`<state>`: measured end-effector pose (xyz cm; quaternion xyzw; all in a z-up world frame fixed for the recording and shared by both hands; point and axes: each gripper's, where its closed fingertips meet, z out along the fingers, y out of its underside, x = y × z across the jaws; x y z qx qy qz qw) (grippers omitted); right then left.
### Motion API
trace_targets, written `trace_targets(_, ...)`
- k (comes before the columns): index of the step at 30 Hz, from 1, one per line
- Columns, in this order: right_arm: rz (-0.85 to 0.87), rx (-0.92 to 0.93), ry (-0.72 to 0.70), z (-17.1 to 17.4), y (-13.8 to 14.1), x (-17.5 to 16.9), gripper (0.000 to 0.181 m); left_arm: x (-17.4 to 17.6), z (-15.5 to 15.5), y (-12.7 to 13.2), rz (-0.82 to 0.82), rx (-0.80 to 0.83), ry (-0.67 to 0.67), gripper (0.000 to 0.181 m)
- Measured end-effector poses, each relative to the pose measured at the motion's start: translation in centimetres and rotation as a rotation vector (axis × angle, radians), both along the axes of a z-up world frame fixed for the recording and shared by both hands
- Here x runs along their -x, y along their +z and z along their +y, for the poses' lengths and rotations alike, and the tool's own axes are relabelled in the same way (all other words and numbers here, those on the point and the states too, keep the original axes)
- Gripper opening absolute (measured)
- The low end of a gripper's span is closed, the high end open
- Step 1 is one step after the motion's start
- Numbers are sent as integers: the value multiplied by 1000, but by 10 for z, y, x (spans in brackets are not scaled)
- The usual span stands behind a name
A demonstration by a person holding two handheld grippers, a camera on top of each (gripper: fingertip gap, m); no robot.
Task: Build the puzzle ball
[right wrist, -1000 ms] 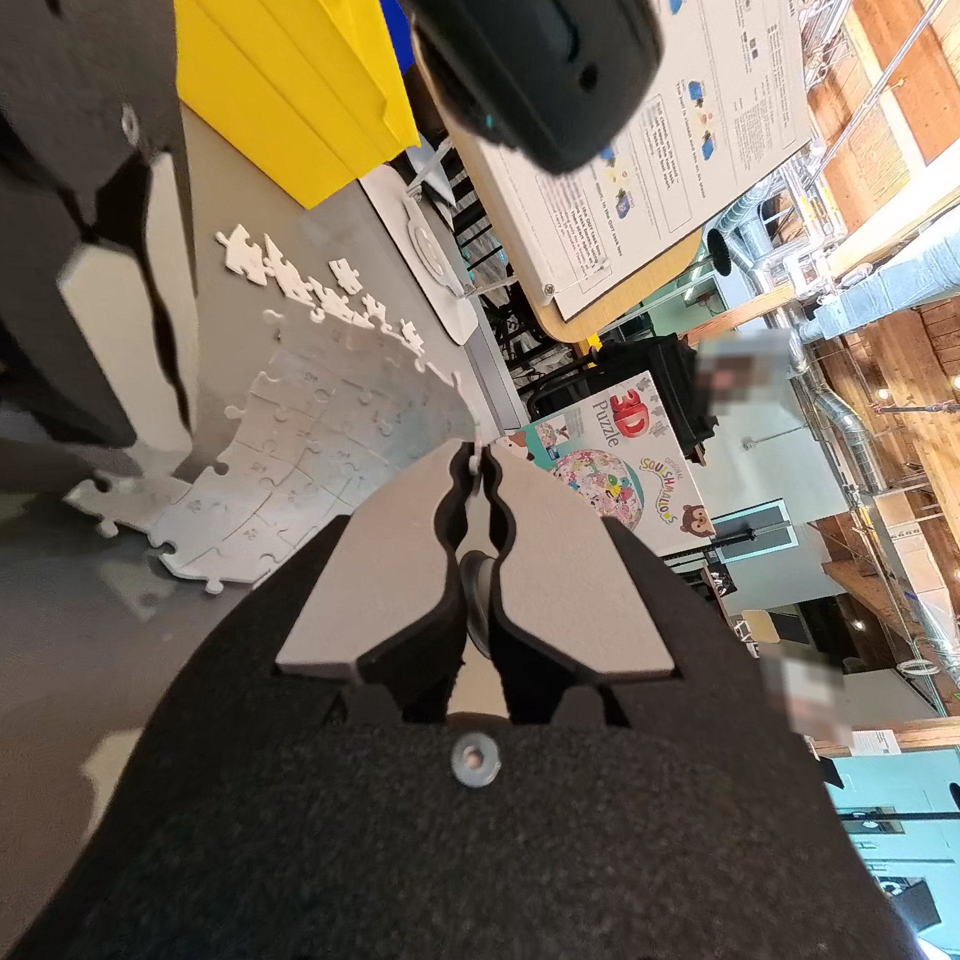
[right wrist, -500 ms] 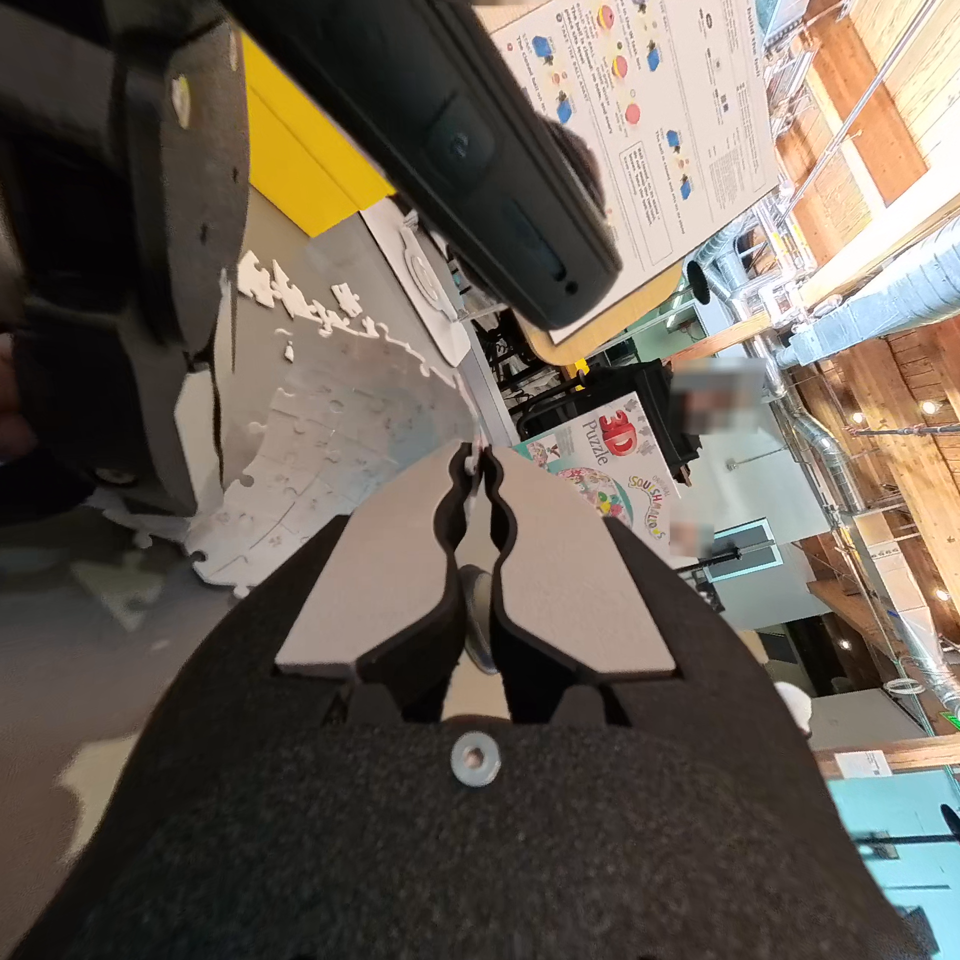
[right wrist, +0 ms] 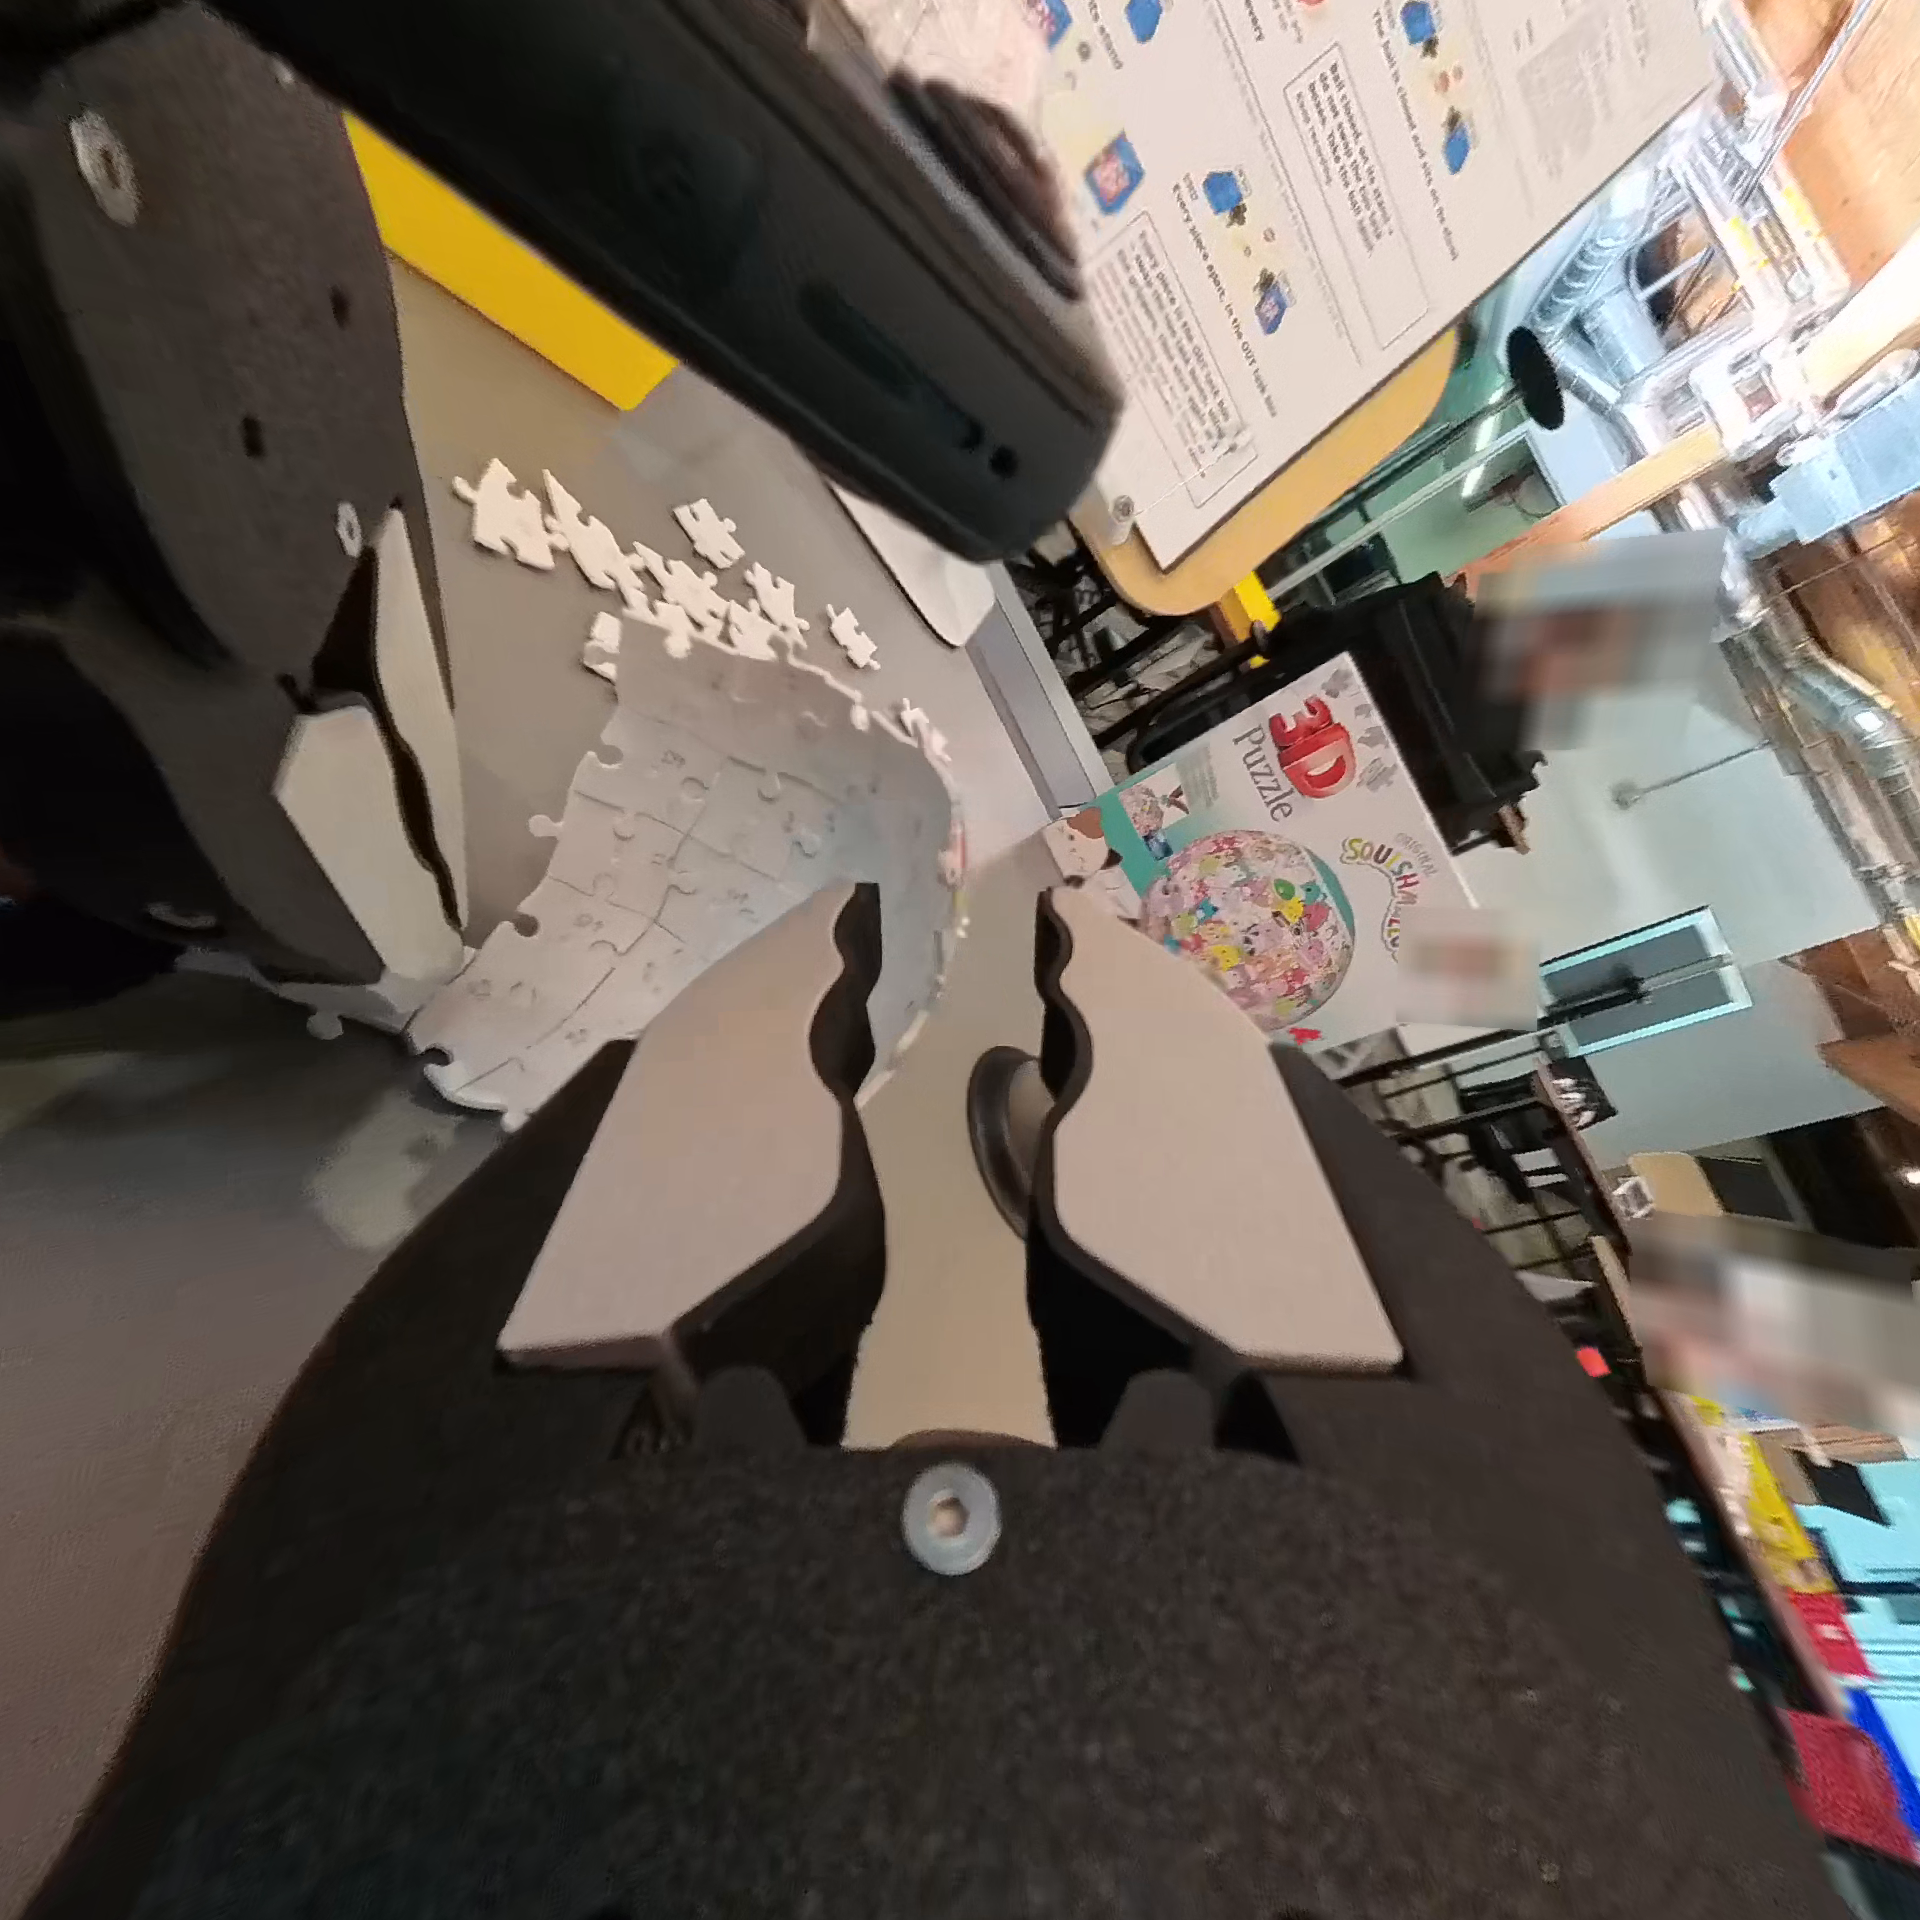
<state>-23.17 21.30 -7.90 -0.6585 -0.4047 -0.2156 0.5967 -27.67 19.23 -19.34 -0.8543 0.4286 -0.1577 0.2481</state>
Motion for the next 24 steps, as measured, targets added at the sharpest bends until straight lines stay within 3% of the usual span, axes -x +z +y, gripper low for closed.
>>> trace_targets(8,251,250,-54,-1,-30,-22,42,0,0,0,-6,49,8,0)
trace_targets(12,286,315,-100,5,-38,-21,28,-1,1,0,2,33,22,0)
trace_targets(14,268,317,-119,6,-39,-21,12,-2,2,0,-2,27,36,0)
trace_targets(24,205,208,-142,2,-30,-16,3,-2,1,-1,-10,60,81,0)
